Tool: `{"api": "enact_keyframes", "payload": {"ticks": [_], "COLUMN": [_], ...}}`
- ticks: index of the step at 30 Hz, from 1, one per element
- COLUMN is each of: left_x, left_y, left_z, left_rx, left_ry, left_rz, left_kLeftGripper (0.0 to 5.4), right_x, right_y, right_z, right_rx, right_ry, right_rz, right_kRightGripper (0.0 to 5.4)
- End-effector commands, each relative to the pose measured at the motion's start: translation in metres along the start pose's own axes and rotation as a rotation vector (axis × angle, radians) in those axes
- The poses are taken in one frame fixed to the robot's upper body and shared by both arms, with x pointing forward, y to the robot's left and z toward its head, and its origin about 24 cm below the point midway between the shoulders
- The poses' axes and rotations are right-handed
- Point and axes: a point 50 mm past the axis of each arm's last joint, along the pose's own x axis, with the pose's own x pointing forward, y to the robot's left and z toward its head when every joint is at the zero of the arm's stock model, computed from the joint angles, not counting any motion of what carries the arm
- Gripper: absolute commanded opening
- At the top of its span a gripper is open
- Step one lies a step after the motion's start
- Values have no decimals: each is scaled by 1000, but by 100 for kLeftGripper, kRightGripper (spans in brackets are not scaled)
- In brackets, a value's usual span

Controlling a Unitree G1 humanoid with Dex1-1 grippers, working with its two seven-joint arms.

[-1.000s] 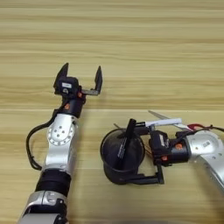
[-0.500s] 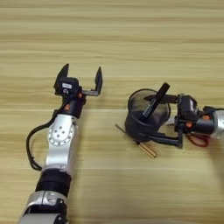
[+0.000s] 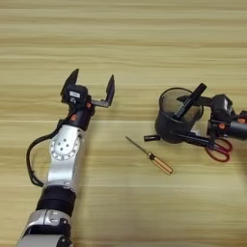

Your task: Move the objects on the table

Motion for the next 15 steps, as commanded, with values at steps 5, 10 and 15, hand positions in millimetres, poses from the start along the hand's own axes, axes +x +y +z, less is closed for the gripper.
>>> {"api": "enact_keyframes", "payload": {"ticks": [5,10,15], "left_x": [-6,-19,-28], "left_y": [-4,-7,-8], "left_z": [13,23,38], "left_rx": [20,-17,-92], "left_ry": [-10,14,26], "left_rz": [-270,-500,-684], "left_kLeftGripper": [540,540,540], "right_x": [-3,-3,-2], "right_y": [-10,-13,-13], "right_z": [0,-1,-1], "right_rx": [-13,-14,-15], "right_ry": [29,41,46], "right_rz": [-3,3,13], "right_kRightGripper": [483,483,483]}}
